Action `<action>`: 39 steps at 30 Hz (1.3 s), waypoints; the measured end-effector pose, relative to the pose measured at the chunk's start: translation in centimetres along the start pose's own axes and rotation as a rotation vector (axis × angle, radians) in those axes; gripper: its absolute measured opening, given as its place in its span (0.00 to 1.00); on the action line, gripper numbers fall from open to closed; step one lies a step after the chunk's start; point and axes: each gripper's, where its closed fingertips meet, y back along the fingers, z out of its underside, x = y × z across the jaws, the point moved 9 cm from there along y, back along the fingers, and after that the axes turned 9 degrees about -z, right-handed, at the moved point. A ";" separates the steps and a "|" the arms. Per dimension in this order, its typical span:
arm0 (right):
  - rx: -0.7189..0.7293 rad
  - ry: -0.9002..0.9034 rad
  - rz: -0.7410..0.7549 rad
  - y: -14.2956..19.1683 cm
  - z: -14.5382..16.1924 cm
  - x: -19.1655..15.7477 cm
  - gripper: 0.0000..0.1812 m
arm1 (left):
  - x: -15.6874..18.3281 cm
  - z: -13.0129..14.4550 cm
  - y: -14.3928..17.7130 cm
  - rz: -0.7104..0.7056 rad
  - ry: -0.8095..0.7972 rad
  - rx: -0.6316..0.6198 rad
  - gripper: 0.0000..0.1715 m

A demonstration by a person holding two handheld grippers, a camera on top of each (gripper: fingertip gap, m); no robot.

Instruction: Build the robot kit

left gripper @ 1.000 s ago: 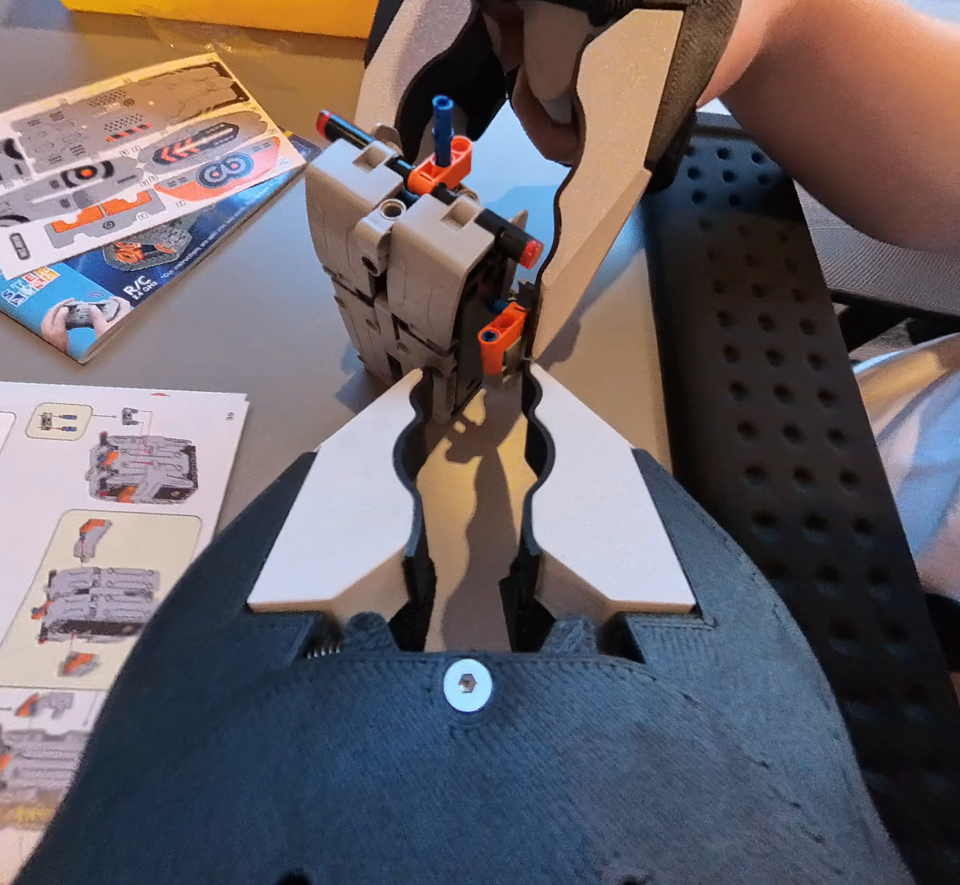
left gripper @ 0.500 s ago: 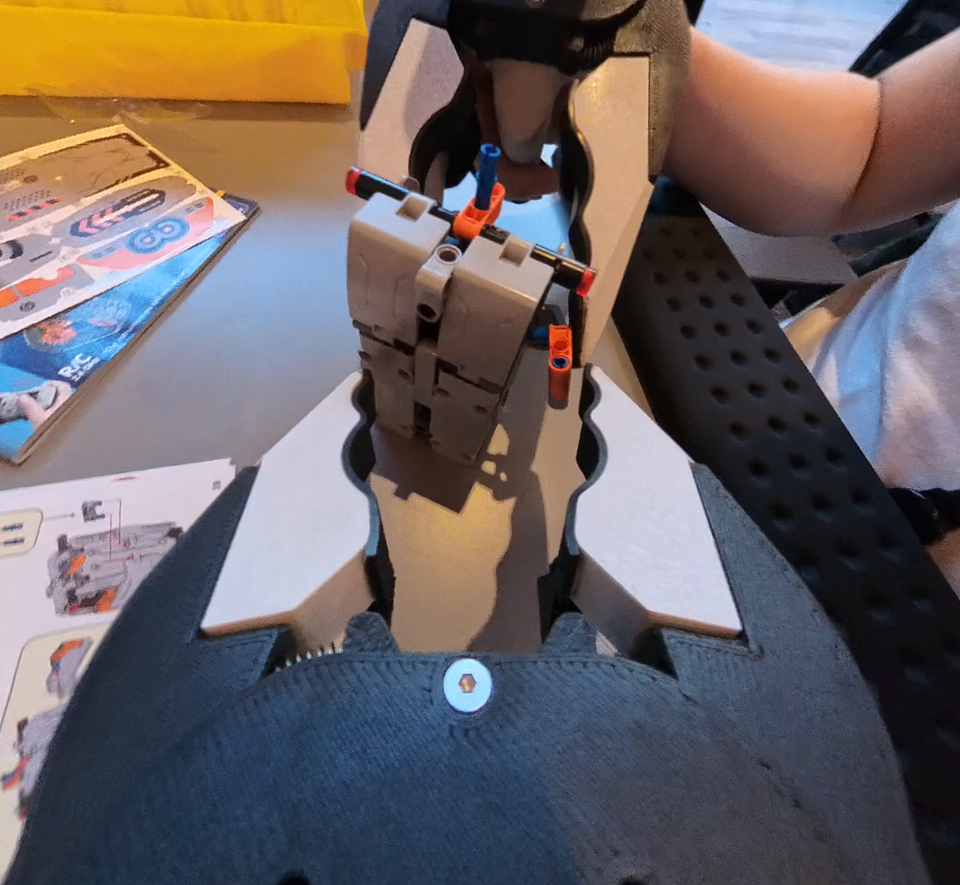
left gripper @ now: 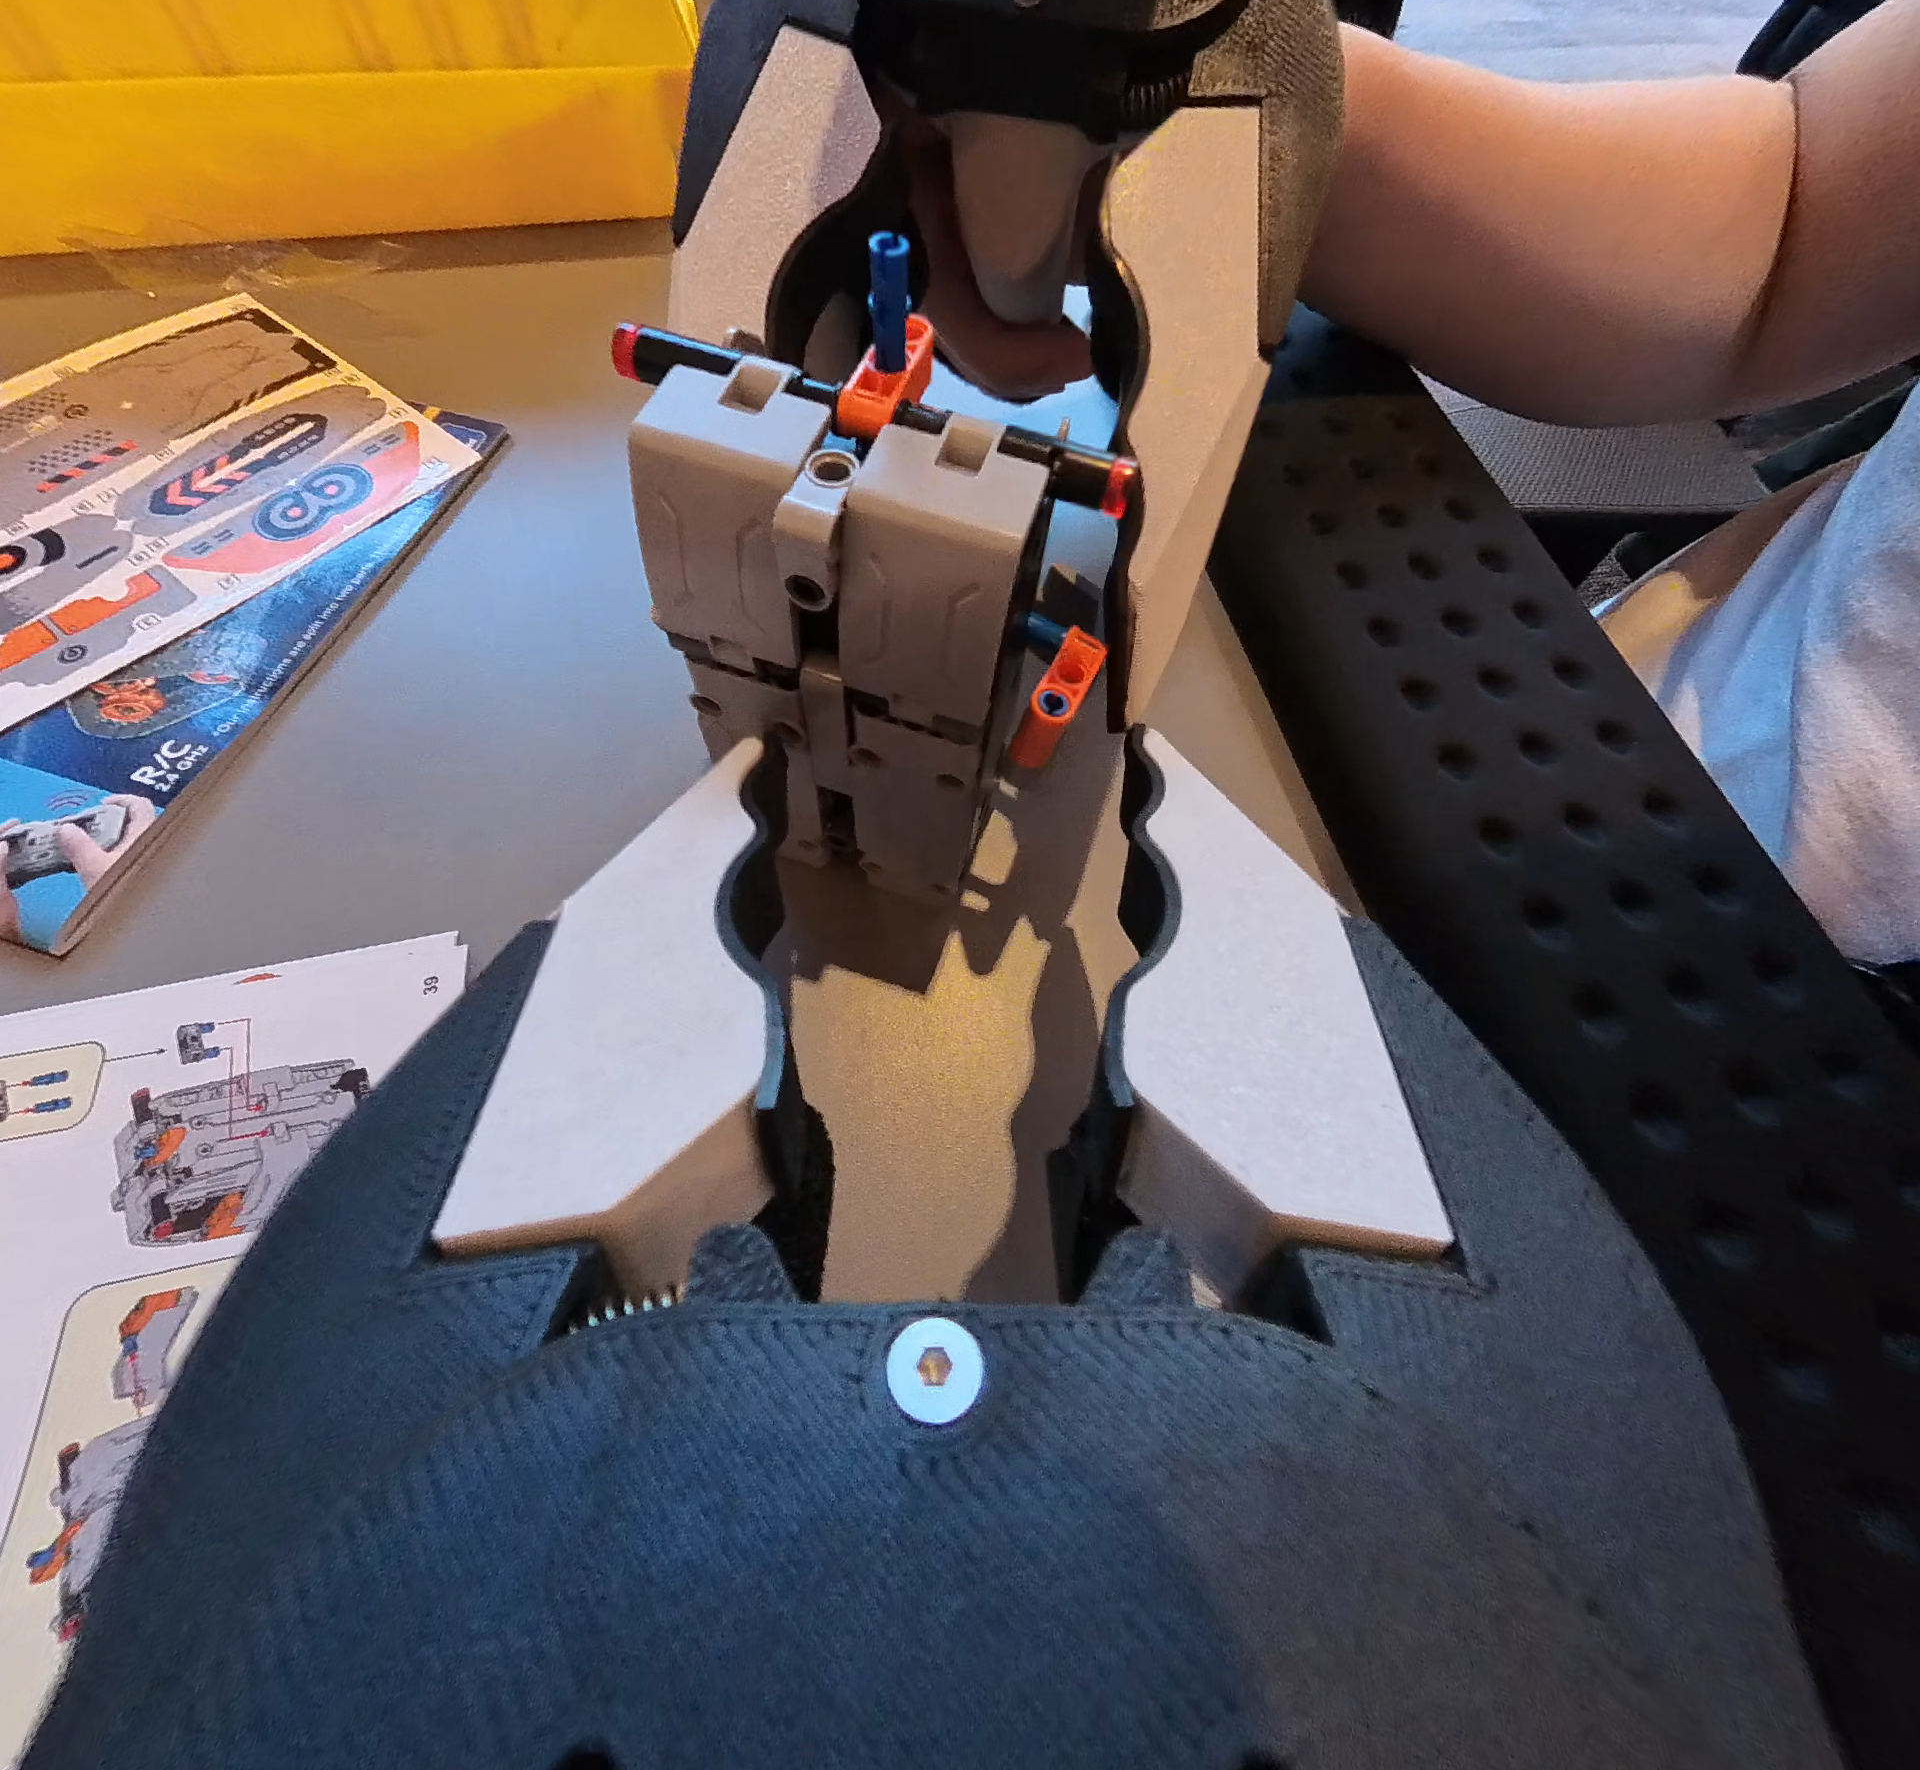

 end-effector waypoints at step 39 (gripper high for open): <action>0.082 -0.004 -0.007 0.2 0.6 0.1 0.43 | 0.0 0.5 0.7 0.016 0.067 0.037 0.27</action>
